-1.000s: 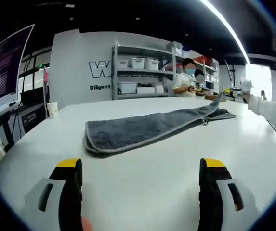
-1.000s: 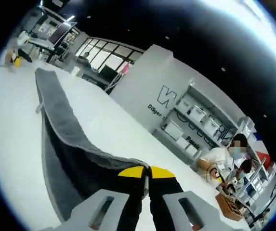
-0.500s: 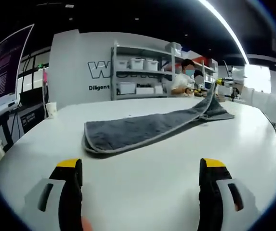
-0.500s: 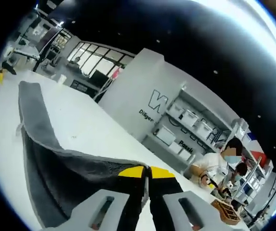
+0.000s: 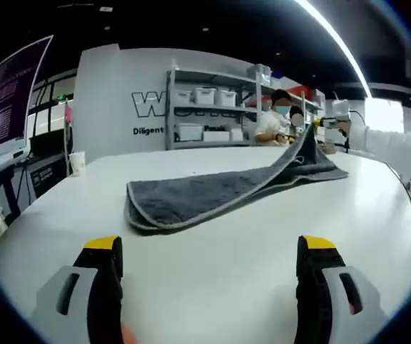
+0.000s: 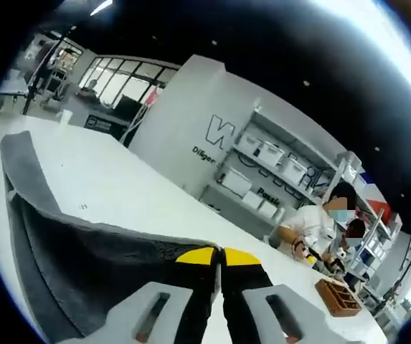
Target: Open the folded towel by lifting each exposed corner and separating the folded layers until the towel lies flat within the target outline without major curled edges
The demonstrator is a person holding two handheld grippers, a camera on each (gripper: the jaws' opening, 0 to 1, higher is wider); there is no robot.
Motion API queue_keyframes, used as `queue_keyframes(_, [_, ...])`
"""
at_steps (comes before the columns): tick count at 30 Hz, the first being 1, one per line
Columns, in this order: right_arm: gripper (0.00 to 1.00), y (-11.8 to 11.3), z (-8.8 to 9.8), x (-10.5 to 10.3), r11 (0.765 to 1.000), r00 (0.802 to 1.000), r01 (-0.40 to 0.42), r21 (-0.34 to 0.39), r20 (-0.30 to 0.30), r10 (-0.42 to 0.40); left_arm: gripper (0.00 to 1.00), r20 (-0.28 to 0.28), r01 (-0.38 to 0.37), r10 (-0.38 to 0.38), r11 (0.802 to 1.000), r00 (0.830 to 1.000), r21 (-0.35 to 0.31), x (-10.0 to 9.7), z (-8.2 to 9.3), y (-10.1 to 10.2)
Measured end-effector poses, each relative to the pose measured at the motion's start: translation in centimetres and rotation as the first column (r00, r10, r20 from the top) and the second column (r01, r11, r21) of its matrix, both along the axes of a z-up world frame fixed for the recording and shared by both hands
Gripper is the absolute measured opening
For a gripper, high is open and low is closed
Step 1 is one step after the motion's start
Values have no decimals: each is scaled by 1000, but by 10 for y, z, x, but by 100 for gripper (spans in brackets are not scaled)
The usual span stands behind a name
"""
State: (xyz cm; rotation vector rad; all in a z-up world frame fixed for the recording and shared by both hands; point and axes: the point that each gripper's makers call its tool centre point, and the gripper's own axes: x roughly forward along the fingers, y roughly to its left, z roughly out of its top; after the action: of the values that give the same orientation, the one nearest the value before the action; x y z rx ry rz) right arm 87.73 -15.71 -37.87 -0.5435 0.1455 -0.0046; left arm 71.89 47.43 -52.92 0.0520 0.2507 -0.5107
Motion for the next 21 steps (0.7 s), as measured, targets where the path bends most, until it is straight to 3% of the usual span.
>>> queue_keyframes(5, [0,-21,-30,21,995,994,84,45,-72,-81,100,-1,5,-5,1000,1000,-6,-1,0,-2])
queue_keyframes(10, [0,-36,-58,36,990,983,134,42,-135,-127,100,1,4,-4,1000,1000,-12,-1,0,-1])
queue_keyframes(16, [0,-43,-89,43,987,970,158,39,-195,-147,100,1,7,-7,1000,1000,-16,-1,0,-2])
queue_keyframes(21, [0,-50,-103,50,985,964,167,32,-217,-156,100,-5,5,-5,1000,1000,-21,-1,-1,-1])
